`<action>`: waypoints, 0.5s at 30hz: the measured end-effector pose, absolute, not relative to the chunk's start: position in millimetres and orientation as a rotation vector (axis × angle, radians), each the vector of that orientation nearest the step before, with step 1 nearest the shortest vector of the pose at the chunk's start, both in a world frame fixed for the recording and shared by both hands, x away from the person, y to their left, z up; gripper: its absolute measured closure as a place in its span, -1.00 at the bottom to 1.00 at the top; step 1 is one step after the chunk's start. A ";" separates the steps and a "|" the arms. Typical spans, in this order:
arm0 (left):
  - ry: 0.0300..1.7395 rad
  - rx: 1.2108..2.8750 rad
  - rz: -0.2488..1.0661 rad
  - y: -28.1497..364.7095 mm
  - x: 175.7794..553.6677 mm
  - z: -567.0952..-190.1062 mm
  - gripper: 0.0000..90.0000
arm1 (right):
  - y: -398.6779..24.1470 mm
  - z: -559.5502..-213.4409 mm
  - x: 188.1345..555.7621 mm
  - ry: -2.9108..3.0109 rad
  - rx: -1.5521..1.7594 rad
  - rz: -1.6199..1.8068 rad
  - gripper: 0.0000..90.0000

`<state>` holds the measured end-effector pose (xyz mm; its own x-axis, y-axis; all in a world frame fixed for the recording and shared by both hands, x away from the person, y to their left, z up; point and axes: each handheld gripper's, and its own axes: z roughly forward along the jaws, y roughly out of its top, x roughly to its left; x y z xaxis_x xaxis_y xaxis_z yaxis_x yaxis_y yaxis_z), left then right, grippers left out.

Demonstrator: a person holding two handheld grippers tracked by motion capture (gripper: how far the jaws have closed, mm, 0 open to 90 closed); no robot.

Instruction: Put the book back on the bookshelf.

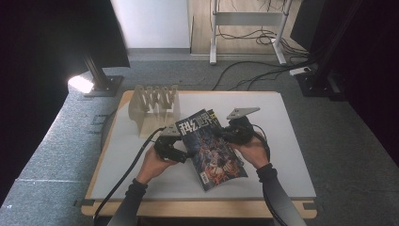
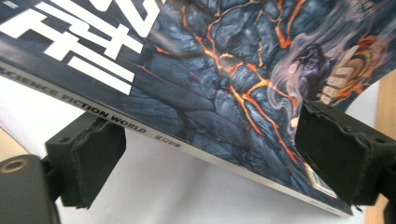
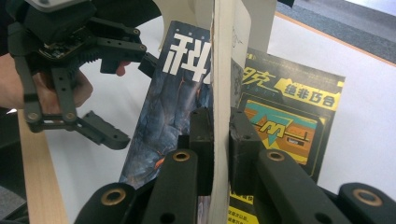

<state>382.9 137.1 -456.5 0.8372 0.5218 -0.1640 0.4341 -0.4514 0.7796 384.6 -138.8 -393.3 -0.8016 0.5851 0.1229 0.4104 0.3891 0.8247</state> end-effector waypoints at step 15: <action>0.645 2.172 0.232 137.3 376.3 -426.6 0.22 | -144.2 -389.9 386.2 2.437 0.888 1.334 0.81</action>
<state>376.3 137.3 -426.6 0.8504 0.5232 -0.0550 0.3680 -0.5169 0.7729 386.2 -144.2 -389.9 -0.7918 0.6043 0.0884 0.4002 0.4041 0.8225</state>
